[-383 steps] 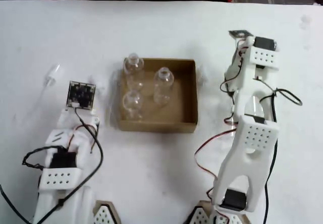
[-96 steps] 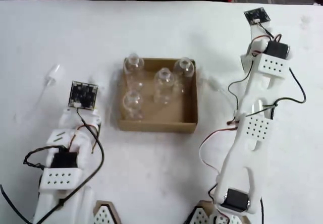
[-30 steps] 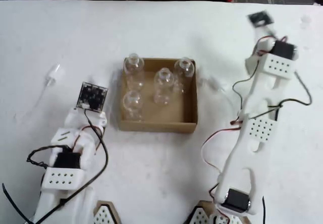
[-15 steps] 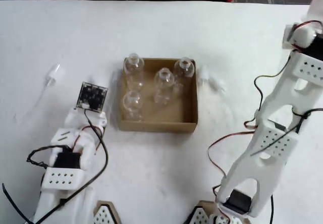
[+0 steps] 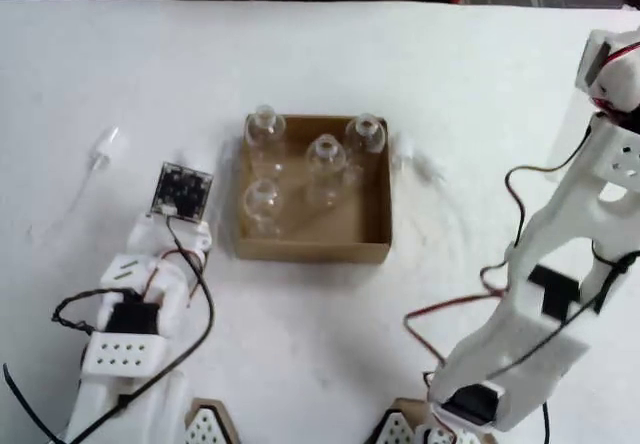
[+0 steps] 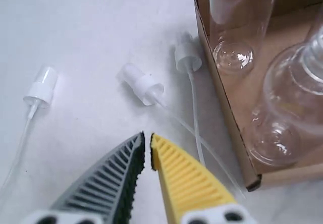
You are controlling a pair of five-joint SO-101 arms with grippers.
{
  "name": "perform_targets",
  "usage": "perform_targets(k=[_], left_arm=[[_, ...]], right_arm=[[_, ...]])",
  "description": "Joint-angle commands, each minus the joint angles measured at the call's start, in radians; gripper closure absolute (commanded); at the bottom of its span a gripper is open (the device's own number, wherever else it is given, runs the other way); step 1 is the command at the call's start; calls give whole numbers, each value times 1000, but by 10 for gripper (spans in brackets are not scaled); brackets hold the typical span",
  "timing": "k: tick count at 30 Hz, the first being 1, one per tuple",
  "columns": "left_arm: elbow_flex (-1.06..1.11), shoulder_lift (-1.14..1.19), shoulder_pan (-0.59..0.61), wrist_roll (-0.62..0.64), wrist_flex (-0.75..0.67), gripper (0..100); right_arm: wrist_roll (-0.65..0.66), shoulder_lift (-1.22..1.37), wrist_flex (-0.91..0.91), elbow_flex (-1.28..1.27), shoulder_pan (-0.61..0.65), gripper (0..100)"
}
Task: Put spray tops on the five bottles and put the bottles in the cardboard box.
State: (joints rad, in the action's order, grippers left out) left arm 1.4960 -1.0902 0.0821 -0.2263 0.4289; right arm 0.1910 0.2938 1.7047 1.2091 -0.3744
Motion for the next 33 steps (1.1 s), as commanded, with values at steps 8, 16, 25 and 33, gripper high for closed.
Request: perform_targets(k=[8,16,25,33], left_arm=[[-9,5,21,11,-28,972],[-9,5,21,11,-28,972],[-9,5,21,11,-28,972],[-9,5,21,11,-28,972]], right_arm=[[-31,-461,21,-376,182,984],[-64,-587,21,-529,257,984],[-149,-808,-12,-689,401,984],[-141,-934,-271,-1109,446,984]])
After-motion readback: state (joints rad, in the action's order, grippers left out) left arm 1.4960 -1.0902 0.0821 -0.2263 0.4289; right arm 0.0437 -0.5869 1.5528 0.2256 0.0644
